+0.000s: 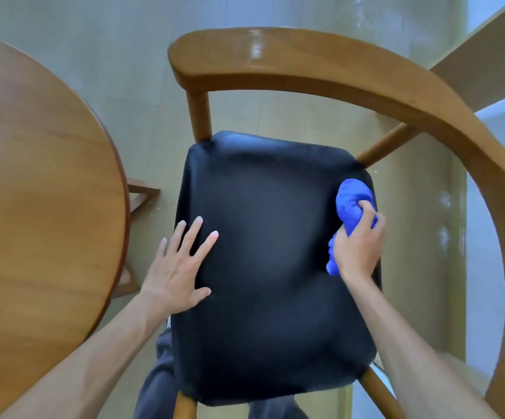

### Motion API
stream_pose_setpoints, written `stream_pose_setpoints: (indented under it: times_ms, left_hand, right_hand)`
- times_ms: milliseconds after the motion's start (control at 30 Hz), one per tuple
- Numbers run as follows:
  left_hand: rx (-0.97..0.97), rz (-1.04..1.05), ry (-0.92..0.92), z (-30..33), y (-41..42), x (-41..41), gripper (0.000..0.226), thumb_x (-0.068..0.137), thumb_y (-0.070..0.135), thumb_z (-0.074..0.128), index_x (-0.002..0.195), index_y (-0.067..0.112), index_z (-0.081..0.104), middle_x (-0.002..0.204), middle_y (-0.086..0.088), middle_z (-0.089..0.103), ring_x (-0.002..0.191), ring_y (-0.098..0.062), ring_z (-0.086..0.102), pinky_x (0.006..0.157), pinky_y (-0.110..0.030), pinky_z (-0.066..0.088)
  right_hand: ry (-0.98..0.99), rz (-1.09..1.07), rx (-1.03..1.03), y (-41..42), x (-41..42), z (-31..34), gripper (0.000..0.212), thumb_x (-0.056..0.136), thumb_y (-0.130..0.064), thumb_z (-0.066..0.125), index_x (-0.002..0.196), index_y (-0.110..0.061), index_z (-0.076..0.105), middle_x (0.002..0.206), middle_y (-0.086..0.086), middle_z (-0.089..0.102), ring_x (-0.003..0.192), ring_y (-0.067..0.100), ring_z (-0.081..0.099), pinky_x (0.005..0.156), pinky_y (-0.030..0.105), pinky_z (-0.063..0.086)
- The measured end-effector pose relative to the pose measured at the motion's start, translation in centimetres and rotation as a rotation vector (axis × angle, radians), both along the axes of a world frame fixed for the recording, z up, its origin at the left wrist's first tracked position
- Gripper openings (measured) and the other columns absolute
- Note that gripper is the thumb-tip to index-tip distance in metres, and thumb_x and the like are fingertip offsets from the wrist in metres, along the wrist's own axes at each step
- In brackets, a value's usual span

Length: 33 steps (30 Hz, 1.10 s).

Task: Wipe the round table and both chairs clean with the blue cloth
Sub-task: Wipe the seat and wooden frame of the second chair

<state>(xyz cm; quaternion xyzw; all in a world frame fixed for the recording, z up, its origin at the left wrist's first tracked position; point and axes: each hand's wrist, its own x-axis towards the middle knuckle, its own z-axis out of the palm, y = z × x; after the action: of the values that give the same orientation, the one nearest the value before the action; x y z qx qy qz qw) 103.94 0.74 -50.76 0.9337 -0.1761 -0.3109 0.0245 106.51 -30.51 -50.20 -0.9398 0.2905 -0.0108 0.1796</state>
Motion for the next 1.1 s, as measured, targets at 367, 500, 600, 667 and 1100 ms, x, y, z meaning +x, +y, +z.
stream_pose_setpoints:
  times_ms: [367,500,600,667,1100]
  left_hand:
    - [-0.032,0.046,0.03,0.8,0.1,0.5,0.118,0.069,0.064,0.071,0.15,0.033,-0.008,0.159,0.001,-0.019,0.148,-0.025,-0.012,0.119,-0.043,0.019]
    - [-0.038,0.064,0.042,0.8,-0.1,0.6,0.118,0.067,0.061,0.075,0.152,0.031,-0.001,0.161,-0.001,-0.013,0.148,-0.026,-0.009,0.119,-0.045,0.018]
    - [-0.06,0.082,0.037,0.8,-0.1,0.6,0.119,0.063,0.056,0.081,0.153,0.028,0.009,0.162,-0.004,-0.004,0.148,-0.028,-0.004,0.117,-0.048,0.02]
    - [-0.062,0.078,0.034,0.9,-0.1,0.6,0.118,0.062,0.054,0.083,0.153,0.026,0.014,0.162,-0.006,-0.001,0.148,-0.029,-0.001,0.117,-0.049,0.022]
    - [-0.112,0.077,-0.027,-0.2,0.0,0.4,0.119,0.048,0.041,0.093,0.148,0.016,0.034,0.157,-0.017,0.019,0.142,-0.042,0.018,0.108,-0.056,0.034]
  right_hand:
    - [0.273,1.575,-0.03,5.5,-14.4,0.9,0.055,0.07,-0.007,0.058,0.116,-0.036,0.052,0.12,0.004,0.049,0.083,0.022,0.047,0.07,0.031,0.042]
    - [0.216,0.946,-0.096,-5.1,-8.8,1.6,0.059,0.06,0.011,0.06,0.11,-0.02,0.065,0.12,0.01,0.057,0.093,0.033,0.059,0.074,0.038,0.046]
    - [0.362,0.101,-0.077,-8.3,-9.1,2.1,0.054,0.072,0.009,0.053,0.122,-0.012,0.049,0.127,0.01,0.047,0.102,0.036,0.053,0.078,0.042,0.043]
    - [0.368,-0.34,0.101,-6.3,-10.5,2.0,0.05,0.077,0.003,0.053,0.123,-0.01,0.04,0.127,0.012,0.044,0.101,0.037,0.052,0.079,0.04,0.044]
    - [0.146,-0.173,0.265,2.0,-1.0,1.1,0.052,0.079,-0.007,0.056,0.126,-0.024,0.041,0.12,0.001,0.035,0.101,0.028,0.048,0.08,0.04,0.047]
